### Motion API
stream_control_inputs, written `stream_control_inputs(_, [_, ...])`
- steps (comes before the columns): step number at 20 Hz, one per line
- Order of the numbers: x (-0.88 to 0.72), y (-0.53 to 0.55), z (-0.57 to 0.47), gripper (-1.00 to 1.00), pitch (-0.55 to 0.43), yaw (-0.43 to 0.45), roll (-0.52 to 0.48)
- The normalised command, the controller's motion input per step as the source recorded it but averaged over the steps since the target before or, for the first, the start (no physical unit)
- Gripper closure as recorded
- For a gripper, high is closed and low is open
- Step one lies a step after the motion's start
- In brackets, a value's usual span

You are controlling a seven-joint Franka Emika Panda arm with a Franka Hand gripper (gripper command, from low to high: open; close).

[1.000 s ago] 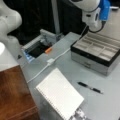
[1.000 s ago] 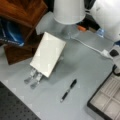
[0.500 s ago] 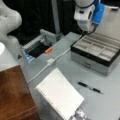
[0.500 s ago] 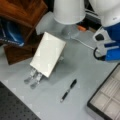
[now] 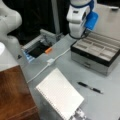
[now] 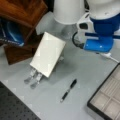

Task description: Open the box. Pick up the pen. Place the pen in the box. Pick up the book. Place the book on the shelf.

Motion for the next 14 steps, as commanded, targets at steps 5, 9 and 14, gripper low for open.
stream_control_inputs(5, [0.09, -0.26, -0.15, -1.00, -0.005, 0.282, -0.371])
stream_control_inputs(9, [0.07, -0.20, -0.24, -1.00, -0.041, 0.365, -0.237])
stream_control_inputs(14, [0.15, -0.28, -0.32, -1.00, -0.095, 0.424, -0.174])
